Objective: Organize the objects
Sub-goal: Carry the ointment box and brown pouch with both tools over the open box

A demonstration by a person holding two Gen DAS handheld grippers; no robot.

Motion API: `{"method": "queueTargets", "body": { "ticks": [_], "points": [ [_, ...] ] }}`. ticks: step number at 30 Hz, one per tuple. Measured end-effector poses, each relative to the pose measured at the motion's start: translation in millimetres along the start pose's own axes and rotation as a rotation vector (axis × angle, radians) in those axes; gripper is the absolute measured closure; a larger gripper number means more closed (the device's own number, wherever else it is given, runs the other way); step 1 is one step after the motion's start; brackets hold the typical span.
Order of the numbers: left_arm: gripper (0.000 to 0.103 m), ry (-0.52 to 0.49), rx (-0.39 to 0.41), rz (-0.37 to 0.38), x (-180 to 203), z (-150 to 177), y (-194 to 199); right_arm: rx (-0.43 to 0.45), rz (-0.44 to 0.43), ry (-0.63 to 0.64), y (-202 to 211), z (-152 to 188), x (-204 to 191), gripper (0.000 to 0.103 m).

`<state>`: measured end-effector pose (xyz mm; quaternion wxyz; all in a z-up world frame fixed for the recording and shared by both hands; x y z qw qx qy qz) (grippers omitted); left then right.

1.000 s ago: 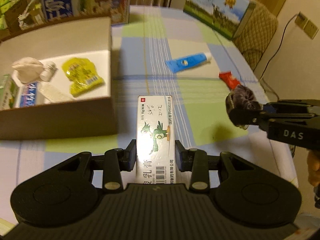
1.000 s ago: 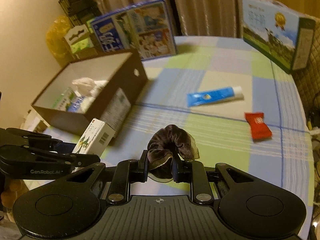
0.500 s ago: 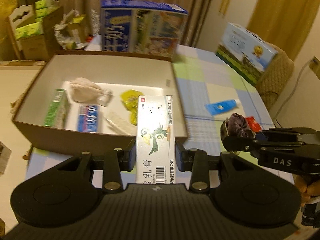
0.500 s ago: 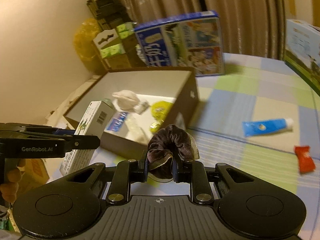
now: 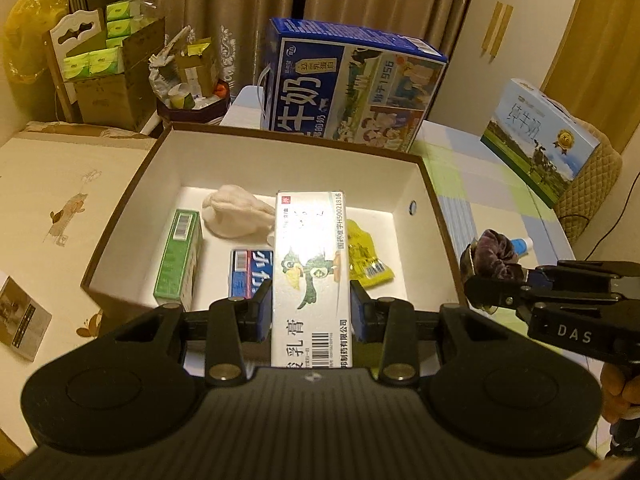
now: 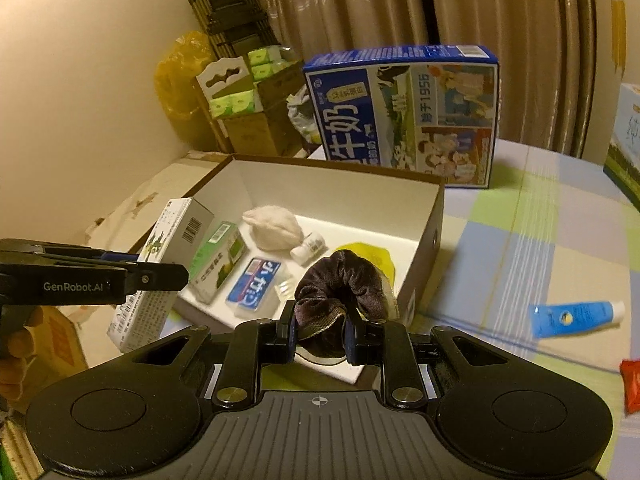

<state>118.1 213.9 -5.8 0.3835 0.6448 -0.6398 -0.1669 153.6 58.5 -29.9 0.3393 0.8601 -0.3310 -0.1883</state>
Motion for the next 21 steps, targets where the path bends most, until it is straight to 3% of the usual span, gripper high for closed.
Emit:
{"method": "queueTargets", "body": {
  "ticks": [21],
  "points": [
    [0.07, -0.083, -0.103, 0.001, -24.1, -65.2, -118.3, -0.07, 0.085, 0.034, -100.4, -43.8, 5.7, 0.084]
  ]
}}
Point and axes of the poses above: each gripper's, at about its wrist camera, not at the fingertips, and y roughly against the way its jaws point, x to its right, z to its underside, the point moved 6 cm from there along -y, roughly the way its jaws point, and after that the axes turned 11 degrees about z, right-handed, at the moved point
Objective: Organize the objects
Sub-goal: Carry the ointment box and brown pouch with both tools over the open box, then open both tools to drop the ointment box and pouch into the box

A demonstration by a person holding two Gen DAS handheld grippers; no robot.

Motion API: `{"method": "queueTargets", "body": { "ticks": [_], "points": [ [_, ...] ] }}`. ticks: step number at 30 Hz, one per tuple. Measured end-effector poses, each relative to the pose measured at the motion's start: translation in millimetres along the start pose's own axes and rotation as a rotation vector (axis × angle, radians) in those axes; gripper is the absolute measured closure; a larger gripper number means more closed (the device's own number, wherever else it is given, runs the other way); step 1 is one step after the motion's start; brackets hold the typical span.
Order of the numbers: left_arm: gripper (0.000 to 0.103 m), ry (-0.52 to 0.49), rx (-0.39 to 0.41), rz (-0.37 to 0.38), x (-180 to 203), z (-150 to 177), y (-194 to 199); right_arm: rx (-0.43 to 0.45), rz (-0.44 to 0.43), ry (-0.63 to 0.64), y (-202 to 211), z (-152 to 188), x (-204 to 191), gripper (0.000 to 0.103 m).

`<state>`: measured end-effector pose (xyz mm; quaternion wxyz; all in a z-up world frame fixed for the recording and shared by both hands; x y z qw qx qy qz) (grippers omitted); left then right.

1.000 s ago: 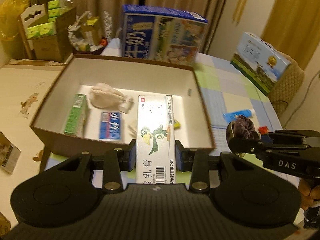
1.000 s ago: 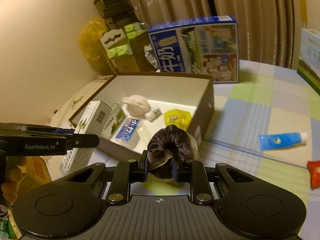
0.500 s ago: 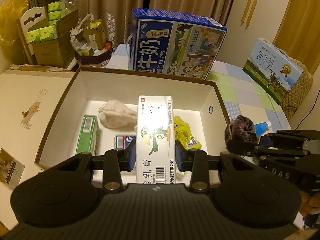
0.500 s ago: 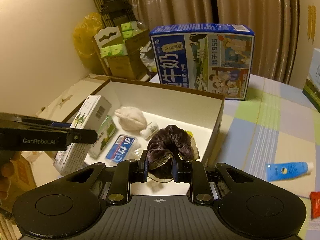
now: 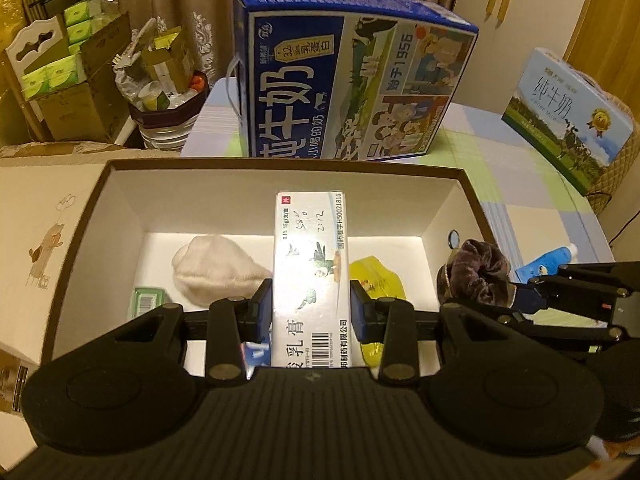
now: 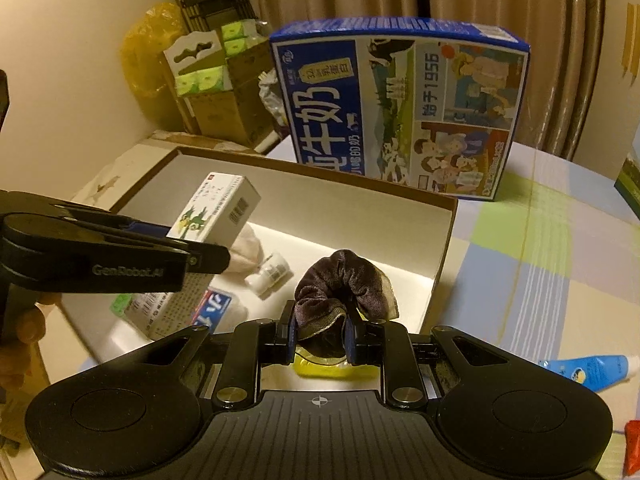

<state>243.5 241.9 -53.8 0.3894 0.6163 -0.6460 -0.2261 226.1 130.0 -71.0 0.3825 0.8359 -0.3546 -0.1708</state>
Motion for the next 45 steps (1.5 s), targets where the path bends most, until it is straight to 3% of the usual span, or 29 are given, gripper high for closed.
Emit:
{"method": "queueTargets", "body": {
  "ticks": [9, 21, 33, 36, 38, 41, 45],
  "points": [
    [0.07, -0.001, -0.072, 0.013, -8.8, -10.9, -47.2, -0.045, 0.029, 0.028, -35.3, -10.3, 2.9, 0.084],
    [0.07, 0.003, -0.104, 0.029, -13.6, -16.9, -70.6, -0.061, 0.051, 0.029, -52.5, -15.9, 9.0, 0.084],
    [0.036, -0.009, -0.08, -0.017, -29.4, -20.4, -53.5, -0.031, 0.041, 0.011, -50.7, -21.3, 9.2, 0.083],
    [0.028, -0.004, -0.07, -0.029, -34.5, -20.1, -45.1, -0.028, 0.027, 0.007, -49.7, -22.8, 8.1, 0.072],
    [0.026, -0.001, -0.065, -0.035, -36.9, -20.2, -39.4, -0.003, 0.024, 0.005, -46.0, -24.2, 7.7, 0.054],
    [0.022, -0.006, -0.051, -0.046, -38.7, -20.2, -30.5, 0.028, 0.016, -0.01, -40.6, -27.4, 8.4, 0.046],
    [0.019, -0.01, -0.041, -0.062, -38.2, -18.4, -18.3, 0.045, 0.006, -0.017, -30.5, -28.8, 8.5, 0.044]
  ]
}}
Point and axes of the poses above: each gripper's, at about its wrist camera, not at the fingertips, and y roughly against the way its jaws point, x to its right, z to its underside, the point moved 6 cm from there along -y, roughly the way its jaws point, and after that the axes turned 11 degrees about z, right-handed, at the moved point
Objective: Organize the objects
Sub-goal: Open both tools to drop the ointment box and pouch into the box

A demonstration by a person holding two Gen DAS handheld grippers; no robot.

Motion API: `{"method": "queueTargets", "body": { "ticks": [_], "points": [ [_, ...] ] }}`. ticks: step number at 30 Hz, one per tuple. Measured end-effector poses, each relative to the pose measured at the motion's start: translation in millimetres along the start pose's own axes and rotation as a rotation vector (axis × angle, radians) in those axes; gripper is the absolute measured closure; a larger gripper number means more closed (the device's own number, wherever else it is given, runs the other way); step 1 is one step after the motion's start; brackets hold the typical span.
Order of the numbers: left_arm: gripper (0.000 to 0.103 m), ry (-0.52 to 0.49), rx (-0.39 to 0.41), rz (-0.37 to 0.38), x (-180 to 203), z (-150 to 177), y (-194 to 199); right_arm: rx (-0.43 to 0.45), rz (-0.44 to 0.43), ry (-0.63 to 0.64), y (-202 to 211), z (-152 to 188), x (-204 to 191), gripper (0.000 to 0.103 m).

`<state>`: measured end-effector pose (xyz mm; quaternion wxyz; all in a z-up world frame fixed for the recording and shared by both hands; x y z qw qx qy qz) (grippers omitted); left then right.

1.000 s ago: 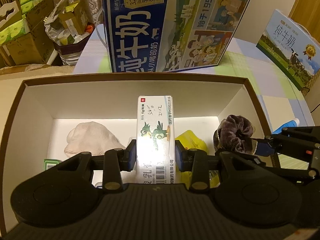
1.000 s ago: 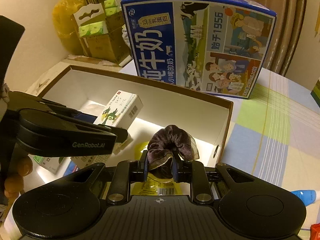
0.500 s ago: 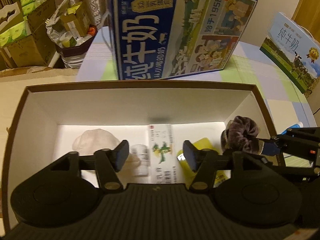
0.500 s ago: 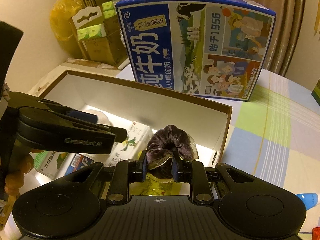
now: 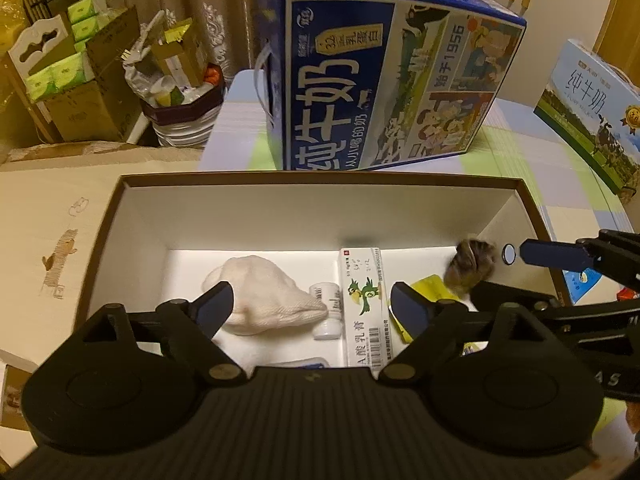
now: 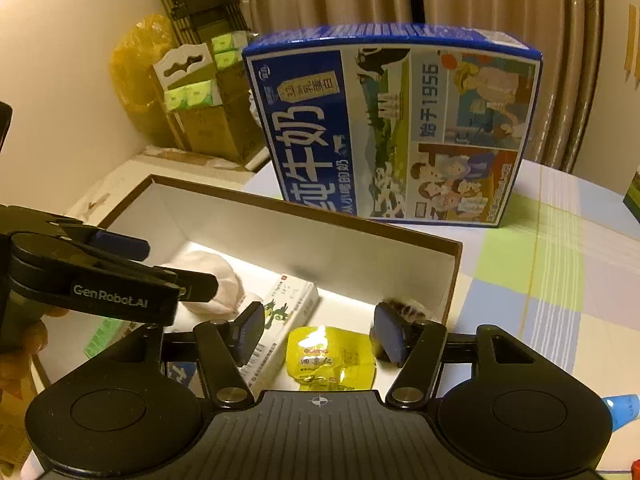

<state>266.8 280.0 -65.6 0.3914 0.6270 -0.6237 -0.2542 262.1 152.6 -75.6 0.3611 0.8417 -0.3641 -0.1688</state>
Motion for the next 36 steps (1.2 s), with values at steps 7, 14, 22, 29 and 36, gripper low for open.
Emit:
{"method": "queueTargets", "body": {
  "ticks": [7, 14, 22, 29, 36],
  "points": [
    [0.016, 0.009, 0.01, -0.015, 2.1, 10.4, 22.1, -0.003, 0.001, -0.017, 21.7, 9.2, 3.2, 0.043],
    [0.015, 0.012, 0.032, -0.012, 9.9, 20.3, 47.9, -0.015, 0.001, -0.04, 46.5, 21.5, 3.3, 0.043],
    [0.012, 0.029, 0.042, -0.002, 20.2, 44.1, 74.2, -0.032, -0.007, -0.054, 73.2, 38.3, -2.1, 0.043],
    [0.012, 0.06, 0.043, -0.002, 24.0, 68.9, 93.6, -0.025, -0.018, -0.061, 96.9, 50.7, -7.5, 0.043],
    [0.012, 0.061, 0.026, 0.004, 35.0, 95.7, 106.4, -0.034, -0.038, -0.06, 114.7, 65.2, -14.7, 0.043]
  ]
}}
Point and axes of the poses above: each gripper's, at about its wrist camera, not at the fingertips, and y roughly against the way its jaws point, x to its right, z to its underside, the point moved 6 cm from there along -y, roughly the way its jaws point, and after that the axes turned 11 degrees about z, right-handed, at the moved point
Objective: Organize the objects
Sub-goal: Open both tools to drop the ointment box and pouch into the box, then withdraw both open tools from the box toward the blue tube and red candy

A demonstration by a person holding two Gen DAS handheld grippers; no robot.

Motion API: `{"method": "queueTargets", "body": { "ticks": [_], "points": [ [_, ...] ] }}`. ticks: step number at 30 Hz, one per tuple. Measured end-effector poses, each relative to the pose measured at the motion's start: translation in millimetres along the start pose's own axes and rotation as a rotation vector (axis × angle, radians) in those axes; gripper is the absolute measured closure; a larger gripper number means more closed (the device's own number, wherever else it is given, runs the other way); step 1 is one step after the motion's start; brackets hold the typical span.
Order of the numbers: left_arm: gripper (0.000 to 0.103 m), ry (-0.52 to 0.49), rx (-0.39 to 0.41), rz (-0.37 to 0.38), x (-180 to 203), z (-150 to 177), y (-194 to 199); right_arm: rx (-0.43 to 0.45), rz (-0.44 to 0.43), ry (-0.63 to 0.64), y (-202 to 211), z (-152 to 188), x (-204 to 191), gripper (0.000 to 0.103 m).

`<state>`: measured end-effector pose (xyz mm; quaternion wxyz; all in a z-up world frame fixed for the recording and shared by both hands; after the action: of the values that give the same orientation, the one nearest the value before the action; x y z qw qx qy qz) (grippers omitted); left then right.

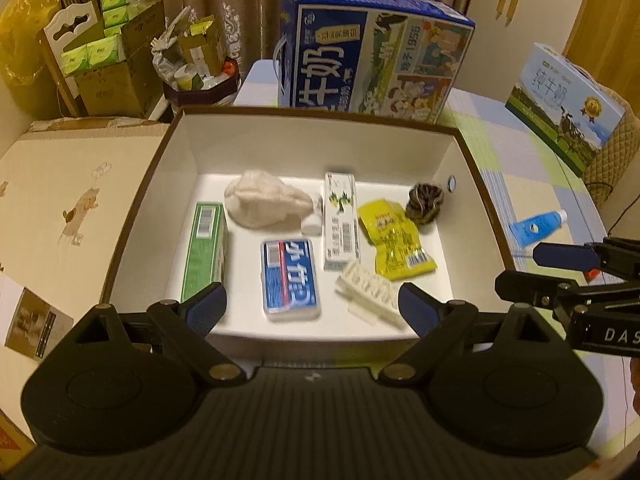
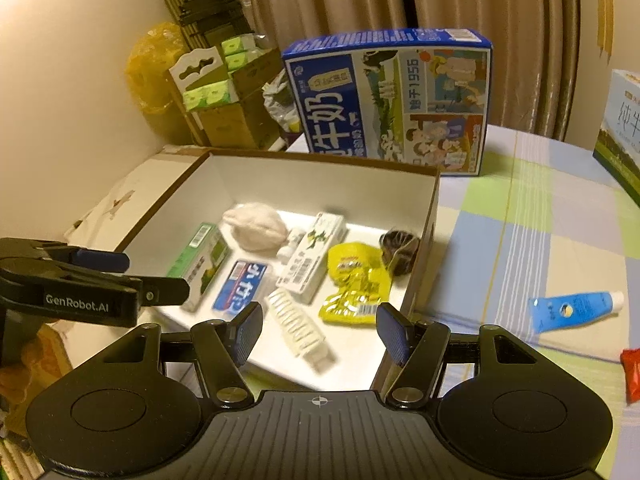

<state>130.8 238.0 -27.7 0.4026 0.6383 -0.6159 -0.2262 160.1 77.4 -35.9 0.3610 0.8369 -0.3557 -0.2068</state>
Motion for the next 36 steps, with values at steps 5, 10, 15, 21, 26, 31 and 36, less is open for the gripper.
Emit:
{"method": "queueTargets", "body": {
  "ticks": [5, 10, 15, 21, 26, 31, 36],
  "points": [
    [0.012, 0.009, -0.017, -0.001, 5.9, 18.5, 5.2, -0.012, -0.012, -0.002, 9.0, 13.3, -2.9, 0.043],
    [0.012, 0.01, -0.03, 0.007, 15.8, 33.5, 9.8, -0.029, -0.02, -0.014, 17.1, 27.1, -0.2, 0.043],
    [0.012, 0.009, -0.048, 0.017, 28.6, 46.1, 10.2, -0.049, -0.018, -0.025, 25.6, 41.4, 6.6, 0.043],
    [0.012, 0.017, -0.068, 0.024, 43.1, 59.9, 10.4, -0.07, -0.023, -0.036, 35.6, 57.0, 18.6, 0.043],
    [0.012, 0.019, -0.084, 0.025, 56.4, 67.9, 8.4, -0.086, -0.029, -0.045, 41.8, 66.5, 27.9, 0.043],
    [0.012, -0.001, -0.105, 0.038, 78.3, 73.3, 2.4, -0.099, -0.028, -0.058, 48.6, 75.1, 43.5, 0.043],
    [0.012, -0.029, -0.128, 0.053, 105.0, 76.8, -7.4, -0.111, -0.027, -0.079, 57.2, 84.5, 64.6, 0.043]
  ]
}}
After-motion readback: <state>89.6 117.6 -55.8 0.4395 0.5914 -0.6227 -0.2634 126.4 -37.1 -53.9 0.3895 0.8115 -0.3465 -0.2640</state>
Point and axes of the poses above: each gripper's, at about its wrist camera, not at the fingertips, and y roughly against the way its jaws point, x to its right, z to its underside, the point moved 6 cm from there along -y, roughly the way its jaws point, and after that the axes turned 11 degrees about z, right-handed, at the moved point
